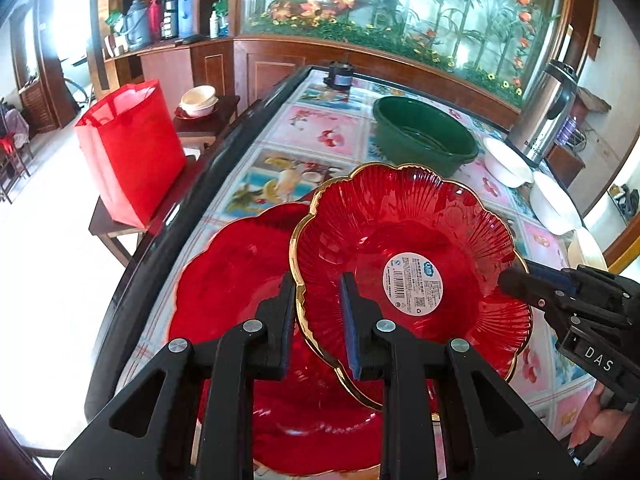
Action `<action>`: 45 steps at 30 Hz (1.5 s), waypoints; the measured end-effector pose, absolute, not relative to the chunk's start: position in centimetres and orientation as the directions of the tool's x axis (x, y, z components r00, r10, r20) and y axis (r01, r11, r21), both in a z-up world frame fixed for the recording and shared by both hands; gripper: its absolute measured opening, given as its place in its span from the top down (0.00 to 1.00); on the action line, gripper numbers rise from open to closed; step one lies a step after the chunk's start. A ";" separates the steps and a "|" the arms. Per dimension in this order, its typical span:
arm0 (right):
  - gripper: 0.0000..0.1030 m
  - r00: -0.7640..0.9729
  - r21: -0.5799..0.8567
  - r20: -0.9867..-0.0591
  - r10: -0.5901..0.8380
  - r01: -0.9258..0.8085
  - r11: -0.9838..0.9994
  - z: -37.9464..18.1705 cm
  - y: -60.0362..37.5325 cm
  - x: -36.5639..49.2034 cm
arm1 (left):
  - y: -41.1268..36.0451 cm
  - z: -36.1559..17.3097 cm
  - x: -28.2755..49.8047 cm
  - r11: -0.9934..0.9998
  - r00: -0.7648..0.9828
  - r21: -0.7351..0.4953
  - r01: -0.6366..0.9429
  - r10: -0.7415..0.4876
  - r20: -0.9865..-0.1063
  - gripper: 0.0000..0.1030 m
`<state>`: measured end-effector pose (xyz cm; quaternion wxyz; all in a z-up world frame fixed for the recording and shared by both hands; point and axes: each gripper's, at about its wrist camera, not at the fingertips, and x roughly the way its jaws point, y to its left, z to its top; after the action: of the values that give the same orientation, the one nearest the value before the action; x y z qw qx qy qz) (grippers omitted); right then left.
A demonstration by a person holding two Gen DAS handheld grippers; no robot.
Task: Organize plates and bowls
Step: 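Lower the gold-rimmed plate onto the large red plate and open the right gripper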
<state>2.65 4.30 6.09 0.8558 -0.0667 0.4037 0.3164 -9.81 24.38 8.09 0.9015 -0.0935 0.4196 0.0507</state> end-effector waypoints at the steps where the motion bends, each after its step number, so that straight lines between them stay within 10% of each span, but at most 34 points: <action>1: 0.81 0.470 0.139 -0.736 0.487 -0.599 0.789 6.0 4.6 2.6 | 24.6 8.0 -10.0 0.976 0.643 -0.130 -0.174 0.013 -0.766 0.80; 45: 0.59 0.413 -0.076 -0.851 0.323 -0.707 0.703 1.9 13.2 1.2 | 27.8 3.3 -11.5 0.970 0.581 0.023 -0.243 0.165 -0.797 0.74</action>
<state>1.18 13.25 1.87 0.8116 -0.2186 0.4390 0.3175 -11.51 27.84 3.30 0.8879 -0.0443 0.4432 0.1149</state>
